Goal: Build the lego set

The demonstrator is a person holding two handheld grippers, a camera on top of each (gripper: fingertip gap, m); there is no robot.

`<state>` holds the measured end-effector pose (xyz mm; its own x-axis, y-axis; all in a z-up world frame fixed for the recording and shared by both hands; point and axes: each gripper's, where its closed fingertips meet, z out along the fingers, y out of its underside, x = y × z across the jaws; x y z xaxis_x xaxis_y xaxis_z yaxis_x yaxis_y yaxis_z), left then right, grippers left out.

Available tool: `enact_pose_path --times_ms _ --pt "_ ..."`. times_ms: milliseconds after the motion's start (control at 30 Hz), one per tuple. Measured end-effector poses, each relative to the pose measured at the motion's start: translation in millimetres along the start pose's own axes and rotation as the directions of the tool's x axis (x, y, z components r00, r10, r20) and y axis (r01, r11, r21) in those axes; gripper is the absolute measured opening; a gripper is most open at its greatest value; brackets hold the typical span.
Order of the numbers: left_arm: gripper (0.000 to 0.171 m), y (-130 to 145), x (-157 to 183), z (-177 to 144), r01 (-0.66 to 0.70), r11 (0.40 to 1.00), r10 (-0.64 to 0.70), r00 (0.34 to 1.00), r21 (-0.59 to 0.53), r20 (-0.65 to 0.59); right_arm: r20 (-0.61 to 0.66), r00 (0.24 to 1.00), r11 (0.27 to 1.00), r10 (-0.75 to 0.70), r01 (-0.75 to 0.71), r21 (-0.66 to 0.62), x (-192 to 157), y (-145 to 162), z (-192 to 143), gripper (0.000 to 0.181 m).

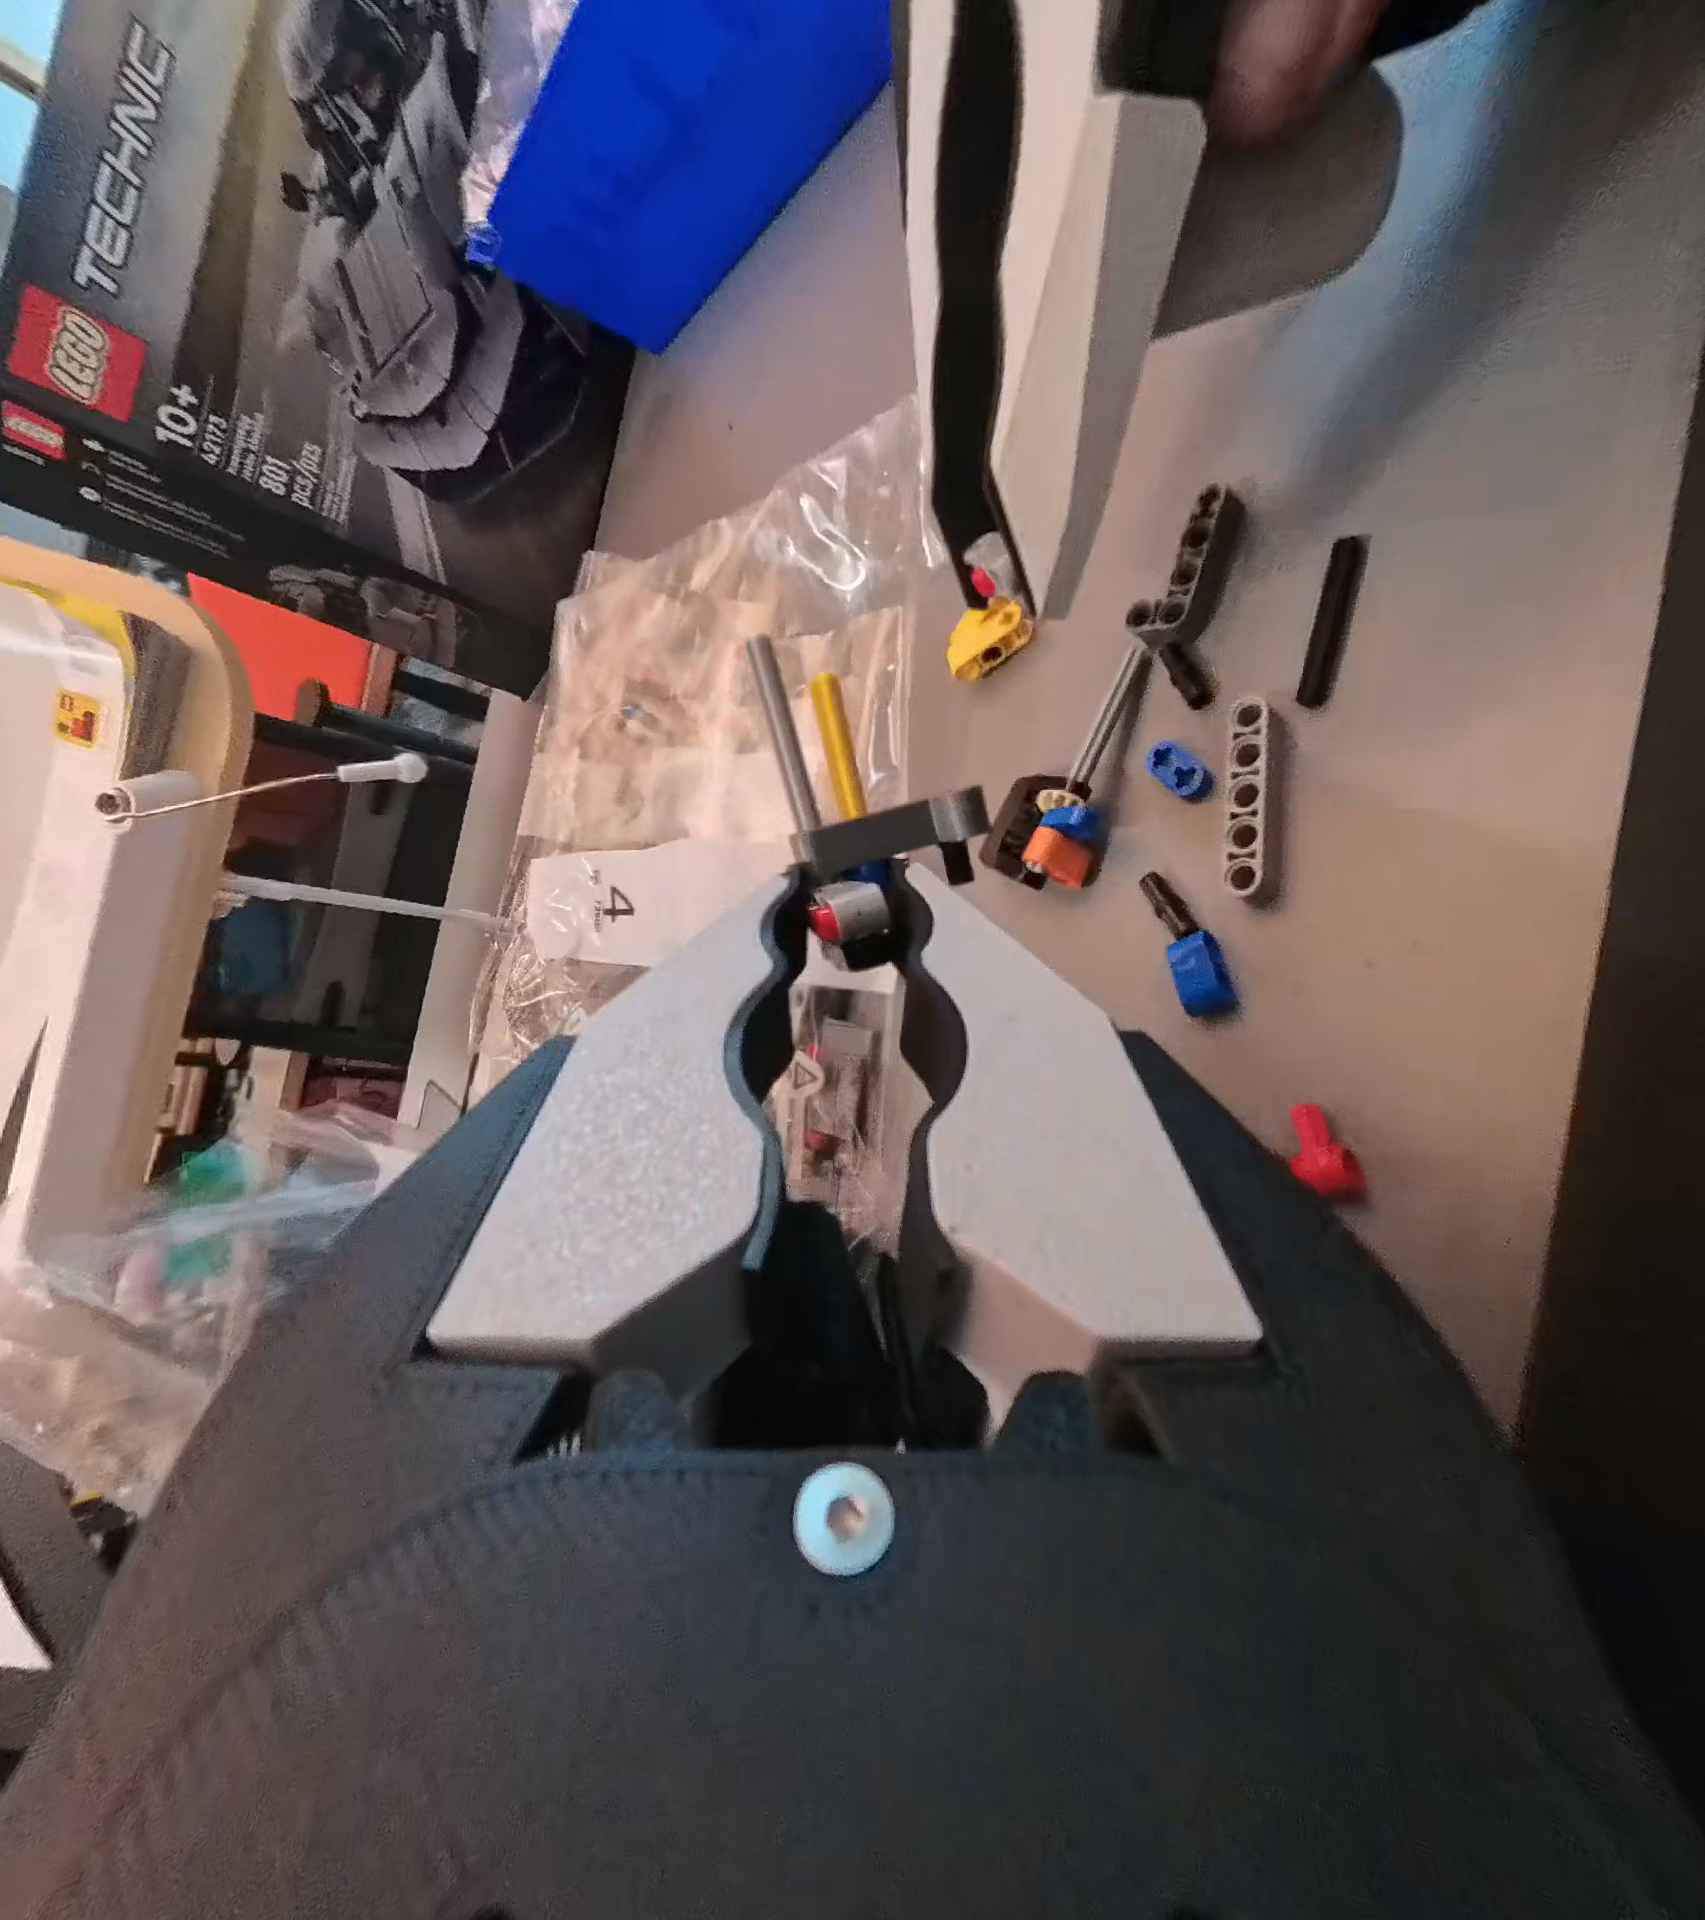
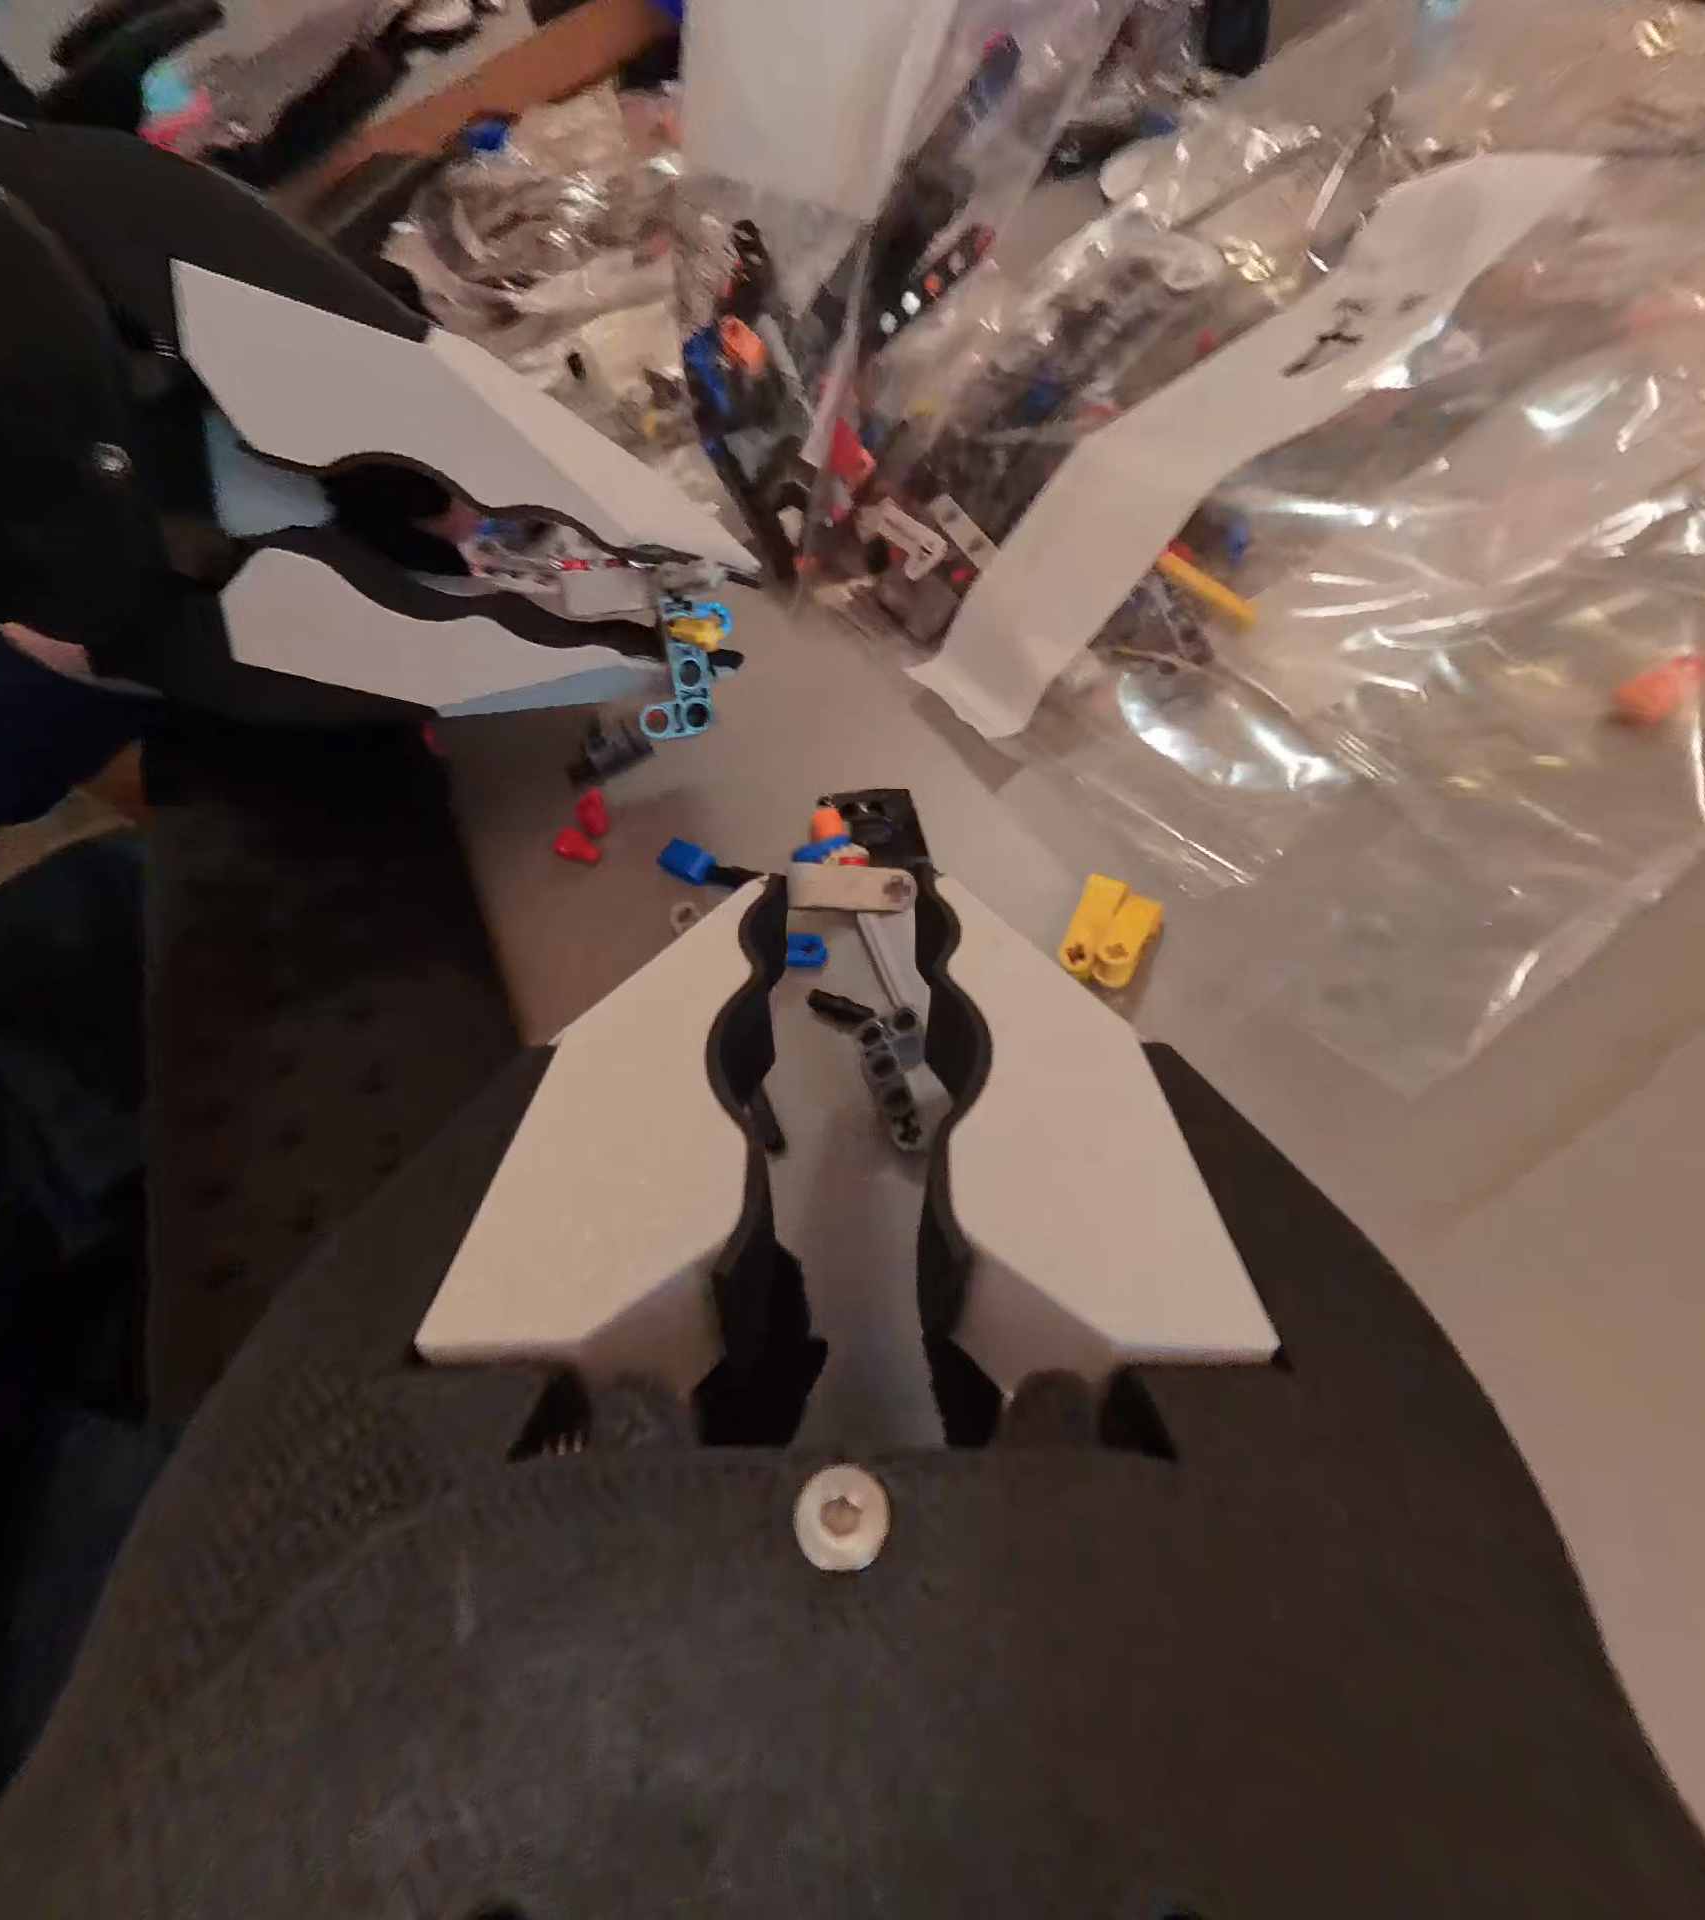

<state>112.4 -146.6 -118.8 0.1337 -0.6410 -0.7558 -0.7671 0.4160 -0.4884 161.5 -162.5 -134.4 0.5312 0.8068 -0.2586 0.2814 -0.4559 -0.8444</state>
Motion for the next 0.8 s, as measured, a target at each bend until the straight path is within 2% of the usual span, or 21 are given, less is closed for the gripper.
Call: enact_pose_path --times_ms 133,267,400,567,633,700,800 --pt "0.014 -0.9 4.4 2.3 -0.002 1.000 0.002 1.000 0.008 -0.021 -0.041 0.999 1.000 -0.012 0.011 -0.023 5.3 3.0 3.1 0.031" --pt "0.015 -3.1 5.3 2.7 -0.008 1.000 0.008 1.000 0.019 -0.021 -0.032 0.999 0.996 -0.008 0.011 0.087 4.3 -14.1 -8.4 0.032" --pt "0.015 -6.0 7.6 4.2 -0.052 0.998 0.052 0.999 0.021 -0.007 0.084 0.995 0.979 -0.046 0.029 0.200 -19.4 -33.3 -13.1 0.035" --pt "0.015 -13.4 9.4 3.2 -0.087 0.995 0.086 0.996 0.044 0.008 0.150 0.987 0.983 -0.052 0.024 0.185 -35.1 -36.0 -0.3 0.034" --pt "0.015 -16.4 10.4 2.8 -0.087 0.995 0.087 0.996 0.056 0.005 0.163 0.985 0.985 -0.056 0.028 0.171 -39.6 -35.8 4.9 0.025" --pt "0.015 -18.9 9.9 1.5 -0.092 0.994 0.091 0.996 0.066 0.013 0.111 0.990 0.984 -0.086 0.066 0.167 -37.2 -36.1 7.3 0.002" --pt "0.015 -18.7 9.8 1.6 -0.132 0.989 0.132 0.991 0.061 0.005 0.104 0.990 0.984 -0.092 0.074 0.163 -37.1 -35.9 6.2 0.001"
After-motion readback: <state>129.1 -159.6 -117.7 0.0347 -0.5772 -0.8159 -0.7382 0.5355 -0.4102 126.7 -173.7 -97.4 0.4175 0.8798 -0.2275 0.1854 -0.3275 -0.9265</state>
